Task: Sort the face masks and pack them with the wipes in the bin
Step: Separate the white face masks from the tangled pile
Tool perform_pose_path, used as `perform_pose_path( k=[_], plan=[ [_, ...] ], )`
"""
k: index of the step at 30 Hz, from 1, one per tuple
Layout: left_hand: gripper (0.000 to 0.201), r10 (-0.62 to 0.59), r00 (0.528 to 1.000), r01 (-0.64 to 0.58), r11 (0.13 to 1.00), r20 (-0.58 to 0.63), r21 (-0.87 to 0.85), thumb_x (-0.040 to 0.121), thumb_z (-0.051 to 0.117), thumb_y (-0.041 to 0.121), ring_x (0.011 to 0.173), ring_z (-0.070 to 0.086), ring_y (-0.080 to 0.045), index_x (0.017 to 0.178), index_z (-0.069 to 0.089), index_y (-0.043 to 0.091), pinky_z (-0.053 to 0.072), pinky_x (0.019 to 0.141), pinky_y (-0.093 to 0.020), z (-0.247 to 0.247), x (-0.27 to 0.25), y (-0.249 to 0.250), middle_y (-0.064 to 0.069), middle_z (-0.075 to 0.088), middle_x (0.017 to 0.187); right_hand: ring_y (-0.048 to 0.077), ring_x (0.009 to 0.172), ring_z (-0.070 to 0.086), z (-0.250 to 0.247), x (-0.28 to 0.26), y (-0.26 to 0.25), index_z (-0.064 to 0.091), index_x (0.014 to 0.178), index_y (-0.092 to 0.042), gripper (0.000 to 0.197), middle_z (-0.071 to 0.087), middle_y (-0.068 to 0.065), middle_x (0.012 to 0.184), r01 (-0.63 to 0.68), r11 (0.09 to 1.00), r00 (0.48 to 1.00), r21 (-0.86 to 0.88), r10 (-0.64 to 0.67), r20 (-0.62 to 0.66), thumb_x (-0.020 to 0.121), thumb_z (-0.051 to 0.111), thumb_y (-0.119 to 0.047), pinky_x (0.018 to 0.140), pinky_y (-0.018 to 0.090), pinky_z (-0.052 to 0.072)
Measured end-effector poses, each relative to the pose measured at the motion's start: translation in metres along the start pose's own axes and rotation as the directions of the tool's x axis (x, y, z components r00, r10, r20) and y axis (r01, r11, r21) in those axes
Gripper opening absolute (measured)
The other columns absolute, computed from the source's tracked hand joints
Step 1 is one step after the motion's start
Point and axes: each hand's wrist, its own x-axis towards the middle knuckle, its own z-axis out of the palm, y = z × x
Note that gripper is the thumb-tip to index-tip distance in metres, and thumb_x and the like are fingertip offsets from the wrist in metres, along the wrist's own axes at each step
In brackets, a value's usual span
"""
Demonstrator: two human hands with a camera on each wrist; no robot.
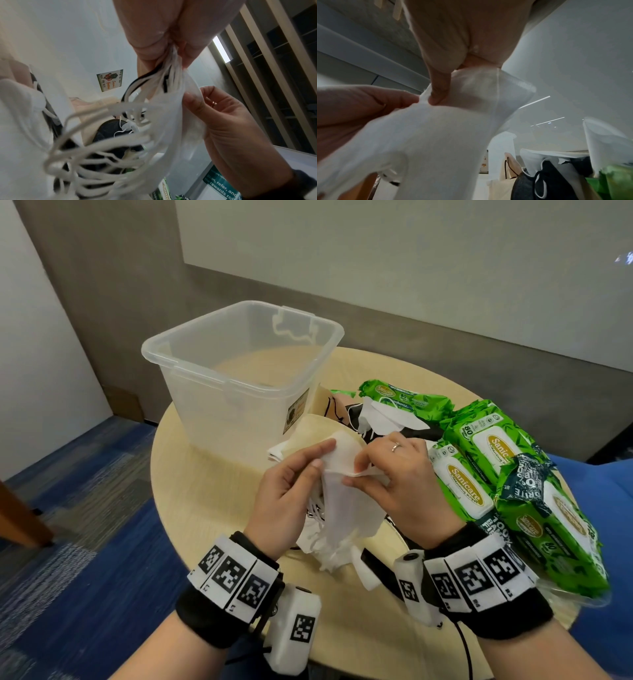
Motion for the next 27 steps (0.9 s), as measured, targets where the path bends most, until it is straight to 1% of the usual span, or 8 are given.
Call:
perform_pose_path(
  k=[3, 7, 10, 12, 15, 17, 22, 27],
  plan=[
    [0.035, -0.019, 0.996, 0.019, 1.000, -0.082, -0.001, 0.090, 0.049, -0.006, 0.097, 0.061, 0.003, 0.105, 0.063, 0.023, 0.047, 0.082, -0.015, -0.004, 0.004, -0.003, 0.008, 0.065, 0.109, 0.009, 0.075, 0.051, -0.005, -0.004, 0.003, 0.062, 0.079, -0.013, 0.018, 0.063, -0.001, 0.075, -0.043, 0.987, 0.998, 0.156, 0.034, 0.059, 0.079, 0.057, -0.031, 0.067, 0.027, 0.032],
    [0.039, 0.000, 0.984, 0.012, 0.998, -0.178, 0.062, 0.087, 0.055, -0.007, 0.104, 0.060, -0.005, 0.102, 0.065, 0.027, 0.050, 0.093, -0.029, -0.010, 0.007, -0.009, 0.011, 0.065, 0.109, 0.010, 0.071, 0.055, -0.011, -0.008, 0.008, 0.071, 0.082, -0.008, 0.017, 0.063, 0.003, 0.077, -0.163, 0.938, 0.982, 0.304, 0.123, 0.146, 0.078, 0.066, -0.023, 0.063, 0.027, 0.043],
    [0.037, 0.017, 0.981, -0.006, 0.998, -0.193, 0.058, 0.085, 0.059, -0.002, 0.102, 0.060, -0.011, 0.103, 0.064, 0.030, 0.052, 0.090, -0.035, -0.009, 0.006, -0.010, 0.014, 0.066, 0.106, 0.010, 0.076, 0.054, -0.010, -0.006, 0.007, 0.073, 0.082, -0.010, 0.012, 0.058, 0.002, 0.084, -0.215, 0.919, 0.974, 0.331, 0.176, 0.143, 0.075, 0.068, -0.019, 0.068, 0.021, 0.043],
    [0.039, 0.028, 0.982, -0.020, 0.999, -0.188, 0.047, 0.080, 0.059, 0.005, 0.104, 0.060, -0.015, 0.107, 0.062, 0.034, 0.051, 0.088, -0.034, -0.007, 0.005, -0.010, 0.015, 0.065, 0.109, 0.007, 0.081, 0.054, -0.006, -0.002, 0.004, 0.073, 0.080, -0.009, 0.013, 0.056, 0.002, 0.093, -0.226, 0.908, 0.973, 0.352, 0.196, 0.120, 0.074, 0.068, -0.019, 0.073, 0.015, 0.042],
    [0.047, 0.033, 0.986, -0.028, 0.999, -0.163, 0.033, 0.081, 0.059, 0.004, 0.114, 0.058, -0.021, 0.116, 0.057, 0.035, 0.049, 0.095, -0.035, -0.004, 0.003, -0.010, 0.001, 0.061, 0.122, -0.008, 0.083, 0.052, 0.001, 0.003, 0.000, 0.072, 0.079, -0.009, 0.013, 0.055, 0.003, 0.103, -0.261, 0.900, 0.965, 0.350, 0.236, 0.113, 0.074, 0.066, -0.020, 0.075, 0.004, 0.036],
    [0.047, 0.034, 0.989, -0.029, 0.999, -0.147, 0.034, 0.081, 0.059, 0.004, 0.115, 0.058, -0.021, 0.118, 0.056, 0.034, 0.049, 0.096, -0.034, -0.004, 0.003, -0.010, -0.002, 0.061, 0.123, -0.014, 0.085, 0.049, 0.005, 0.003, -0.001, 0.072, 0.079, -0.009, 0.013, 0.055, 0.001, 0.101, -0.274, 0.896, 0.962, 0.350, 0.253, 0.105, 0.074, 0.065, -0.020, 0.076, 0.002, 0.034],
    [0.044, 0.020, 0.992, -0.011, 0.997, -0.122, 0.073, 0.085, 0.058, -0.003, 0.103, 0.062, -0.017, 0.114, 0.059, 0.030, 0.051, 0.089, -0.031, -0.007, 0.002, -0.013, 0.000, 0.065, 0.113, 0.004, 0.086, 0.050, 0.007, 0.002, -0.005, 0.074, 0.081, -0.012, 0.013, 0.049, -0.005, 0.089, -0.285, 0.896, 0.958, 0.340, 0.260, 0.118, 0.074, 0.066, -0.020, 0.076, 0.005, 0.036],
    [0.036, -0.014, 0.993, 0.026, 0.995, -0.119, 0.100, 0.079, 0.059, 0.019, 0.106, 0.061, -0.016, 0.115, 0.059, 0.028, 0.050, 0.091, -0.031, -0.009, 0.003, -0.015, 0.000, 0.065, 0.113, 0.008, 0.074, 0.054, -0.001, 0.001, -0.009, 0.073, 0.080, -0.010, 0.009, 0.060, 0.003, 0.080, -0.222, 0.901, 0.972, 0.373, 0.173, 0.161, 0.075, 0.068, -0.016, 0.067, 0.008, 0.039]
  ],
)
